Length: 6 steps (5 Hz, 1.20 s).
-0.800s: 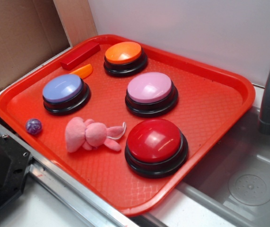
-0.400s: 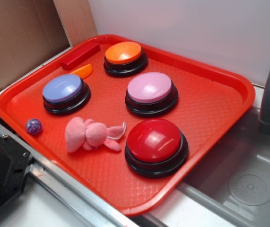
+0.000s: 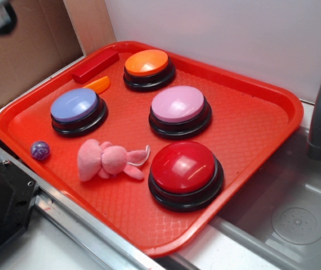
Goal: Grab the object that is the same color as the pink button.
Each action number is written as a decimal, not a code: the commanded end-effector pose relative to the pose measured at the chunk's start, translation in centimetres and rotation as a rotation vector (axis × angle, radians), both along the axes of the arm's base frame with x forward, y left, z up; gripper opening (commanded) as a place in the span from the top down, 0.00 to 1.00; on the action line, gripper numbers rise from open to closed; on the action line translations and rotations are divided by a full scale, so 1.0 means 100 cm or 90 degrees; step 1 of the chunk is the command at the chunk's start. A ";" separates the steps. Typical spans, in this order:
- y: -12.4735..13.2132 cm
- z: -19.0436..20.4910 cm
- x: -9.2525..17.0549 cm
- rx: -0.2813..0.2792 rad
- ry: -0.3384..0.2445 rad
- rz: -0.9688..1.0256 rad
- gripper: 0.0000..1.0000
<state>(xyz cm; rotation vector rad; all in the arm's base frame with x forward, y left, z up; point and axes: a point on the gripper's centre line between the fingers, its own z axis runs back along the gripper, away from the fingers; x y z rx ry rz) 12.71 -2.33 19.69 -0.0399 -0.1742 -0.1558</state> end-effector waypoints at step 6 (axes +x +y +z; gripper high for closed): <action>-0.037 -0.182 0.037 0.053 -0.038 -0.180 0.00</action>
